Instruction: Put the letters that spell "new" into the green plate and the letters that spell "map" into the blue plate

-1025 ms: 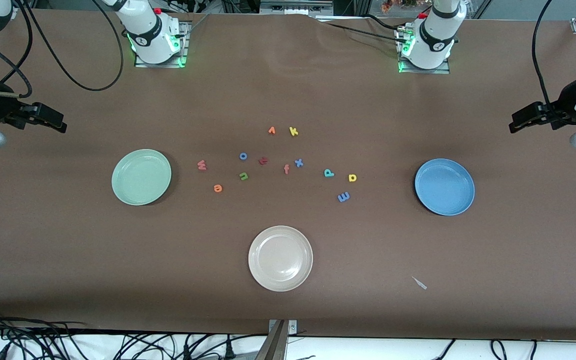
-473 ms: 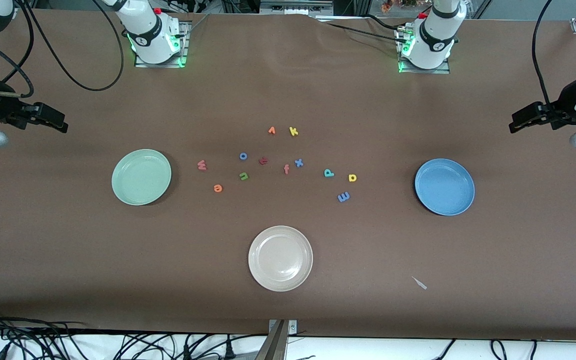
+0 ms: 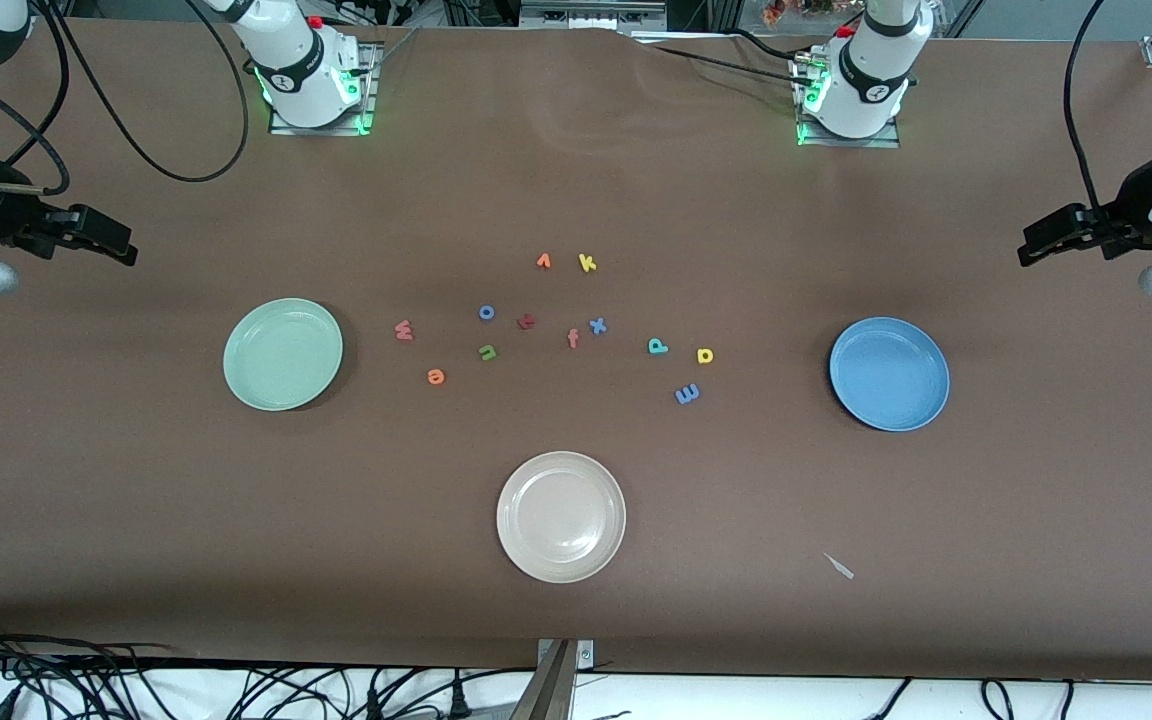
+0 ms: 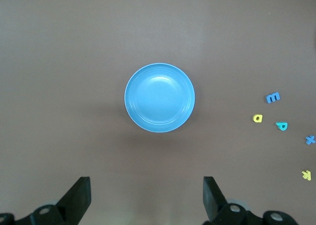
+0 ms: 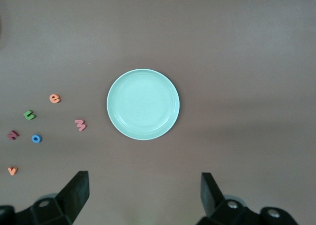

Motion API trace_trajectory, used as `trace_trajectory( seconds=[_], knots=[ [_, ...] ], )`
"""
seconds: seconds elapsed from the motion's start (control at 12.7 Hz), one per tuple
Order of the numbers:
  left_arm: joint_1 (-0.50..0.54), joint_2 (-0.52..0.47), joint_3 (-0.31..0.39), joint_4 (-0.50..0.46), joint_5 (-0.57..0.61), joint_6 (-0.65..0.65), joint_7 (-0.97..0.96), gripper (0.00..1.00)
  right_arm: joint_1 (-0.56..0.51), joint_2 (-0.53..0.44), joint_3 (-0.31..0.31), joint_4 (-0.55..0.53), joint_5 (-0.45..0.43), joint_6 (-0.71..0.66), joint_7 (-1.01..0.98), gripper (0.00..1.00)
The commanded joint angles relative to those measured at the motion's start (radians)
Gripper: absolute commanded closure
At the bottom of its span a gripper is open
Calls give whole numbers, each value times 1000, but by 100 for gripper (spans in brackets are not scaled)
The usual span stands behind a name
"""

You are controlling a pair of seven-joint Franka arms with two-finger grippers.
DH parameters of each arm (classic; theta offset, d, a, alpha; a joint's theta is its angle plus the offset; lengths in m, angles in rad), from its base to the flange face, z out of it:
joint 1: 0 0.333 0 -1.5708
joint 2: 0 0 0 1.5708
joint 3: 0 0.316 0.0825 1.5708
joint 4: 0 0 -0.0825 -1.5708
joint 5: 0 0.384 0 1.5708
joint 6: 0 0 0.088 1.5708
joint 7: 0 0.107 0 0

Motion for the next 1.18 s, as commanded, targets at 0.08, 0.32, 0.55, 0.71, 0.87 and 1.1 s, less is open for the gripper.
trace_trajectory(
  seconds=[0.08, 0.32, 0.55, 0.71, 0.87, 1.1],
  knots=[
    [6, -12, -3, -15, -12, 9, 17, 0, -10, -13, 11, -9, -8, -2, 2, 0],
    [6, -11, -3, -15, -12, 9, 17, 0, -10, -15, 11, -11, -4, -5, 4, 0],
    [6, -11, -3, -15, -14, 9, 17, 0, -10, -13, 11, -11, -5, -3, 4, 0],
    [6, -11, -3, -15, -12, 9, 17, 0, -10, -16, 11, -11, -4, -5, 5, 0],
    [6, -9, -3, -15, -12, 9, 17, 0, -10, -19, 11, -12, -4, -2, 15, 0],
    [6, -9, -3, -15, -14, 11, 17, 0, -11, -13, 10, -11, -7, 31, 32, 0]
  ],
)
